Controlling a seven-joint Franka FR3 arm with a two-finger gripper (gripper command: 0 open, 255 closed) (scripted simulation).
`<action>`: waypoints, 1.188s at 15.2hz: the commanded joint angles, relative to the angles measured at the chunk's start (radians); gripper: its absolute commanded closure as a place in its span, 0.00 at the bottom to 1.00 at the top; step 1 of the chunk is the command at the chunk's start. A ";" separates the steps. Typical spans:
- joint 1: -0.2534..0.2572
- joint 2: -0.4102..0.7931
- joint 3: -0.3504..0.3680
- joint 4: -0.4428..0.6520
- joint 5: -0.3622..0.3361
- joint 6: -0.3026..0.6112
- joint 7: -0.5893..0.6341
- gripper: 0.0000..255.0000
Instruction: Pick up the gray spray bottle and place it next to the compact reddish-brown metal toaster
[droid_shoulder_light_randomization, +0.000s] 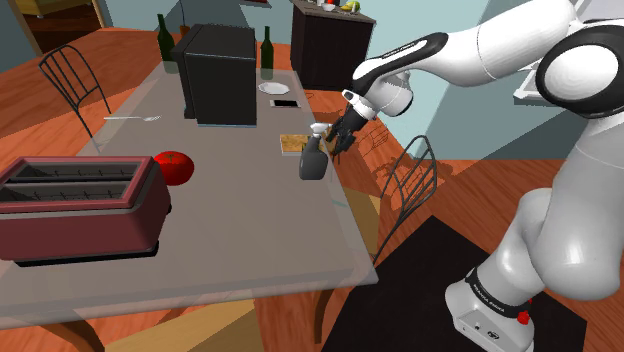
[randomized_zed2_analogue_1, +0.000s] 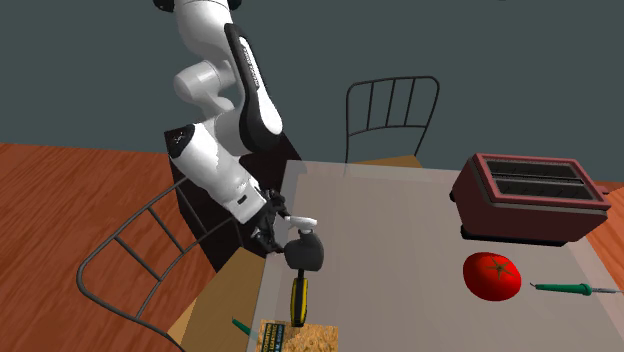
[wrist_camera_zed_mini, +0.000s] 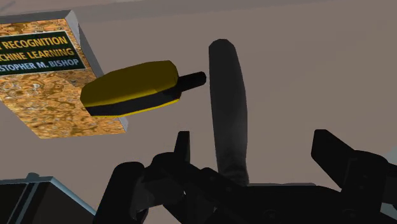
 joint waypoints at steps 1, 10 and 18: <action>-0.014 0.054 0.021 0.053 0.056 -0.017 -0.076 0.00; -0.018 0.141 0.061 0.081 0.141 0.023 -0.122 0.00; -0.018 0.141 0.061 0.081 0.141 0.023 -0.122 1.00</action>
